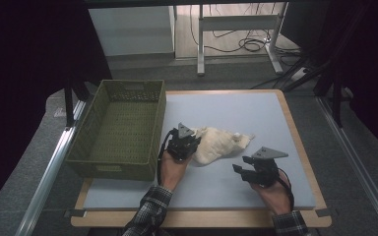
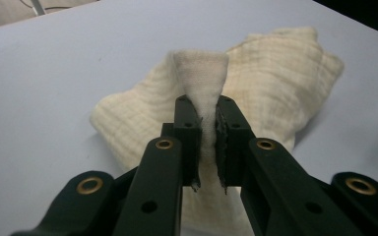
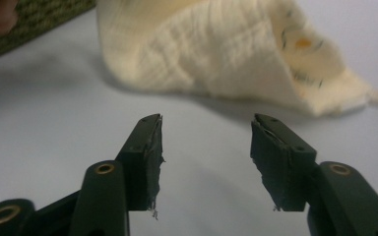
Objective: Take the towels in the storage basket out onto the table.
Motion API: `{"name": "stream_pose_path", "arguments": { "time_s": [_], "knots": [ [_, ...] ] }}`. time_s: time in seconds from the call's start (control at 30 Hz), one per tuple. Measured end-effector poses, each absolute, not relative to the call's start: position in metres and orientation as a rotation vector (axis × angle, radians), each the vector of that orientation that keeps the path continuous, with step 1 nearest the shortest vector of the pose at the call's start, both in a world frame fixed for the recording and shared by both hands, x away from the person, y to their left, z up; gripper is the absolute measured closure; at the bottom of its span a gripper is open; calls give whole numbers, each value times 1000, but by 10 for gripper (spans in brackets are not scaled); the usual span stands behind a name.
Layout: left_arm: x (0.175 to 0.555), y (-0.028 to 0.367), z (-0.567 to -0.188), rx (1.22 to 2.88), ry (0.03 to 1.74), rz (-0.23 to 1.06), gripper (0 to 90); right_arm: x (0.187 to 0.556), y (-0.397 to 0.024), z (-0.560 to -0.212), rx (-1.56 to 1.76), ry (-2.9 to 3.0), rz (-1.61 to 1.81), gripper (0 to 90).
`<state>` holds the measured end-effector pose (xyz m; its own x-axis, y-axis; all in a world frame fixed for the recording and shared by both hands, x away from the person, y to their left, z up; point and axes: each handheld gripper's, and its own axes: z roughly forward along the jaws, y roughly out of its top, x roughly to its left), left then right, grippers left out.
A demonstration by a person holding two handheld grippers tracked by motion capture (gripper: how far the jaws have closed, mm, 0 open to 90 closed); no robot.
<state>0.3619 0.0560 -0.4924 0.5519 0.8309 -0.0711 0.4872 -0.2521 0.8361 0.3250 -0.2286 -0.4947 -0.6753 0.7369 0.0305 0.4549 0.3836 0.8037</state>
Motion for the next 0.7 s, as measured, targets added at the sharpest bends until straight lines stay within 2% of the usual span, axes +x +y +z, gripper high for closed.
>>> {"name": "stream_pose_path", "arguments": {
  "time_s": [0.13,0.33,0.43,0.47,0.5,0.53,0.6,0.63,0.7],
  "knots": [
    [347,58,-498,1916,1086,533,797,351,-221,-481,1033,2292,1159,479],
    [338,63,-506,1901,1105,531,763,378,-212,-481,1025,2313,1112,479],
    [333,66,-512,1884,1134,512,750,394,-203,-489,1006,2352,1080,572],
    [332,68,-514,1880,1141,508,750,394,-203,-489,1006,2352,1080,572],
    [328,70,-518,1877,1155,498,745,396,-201,-493,1003,2383,1062,709],
    [328,70,-518,1877,1155,498,742,396,-201,-493,1003,2383,1062,709],
    [325,73,-522,1872,1163,479,739,395,-202,-495,1001,2406,1070,831],
    [322,74,-525,1868,1170,463,725,390,-206,-497,1010,2423,1086,866],
    [319,74,-527,1870,1173,453,704,382,-212,-498,1002,2444,1092,870]
  ]
}}
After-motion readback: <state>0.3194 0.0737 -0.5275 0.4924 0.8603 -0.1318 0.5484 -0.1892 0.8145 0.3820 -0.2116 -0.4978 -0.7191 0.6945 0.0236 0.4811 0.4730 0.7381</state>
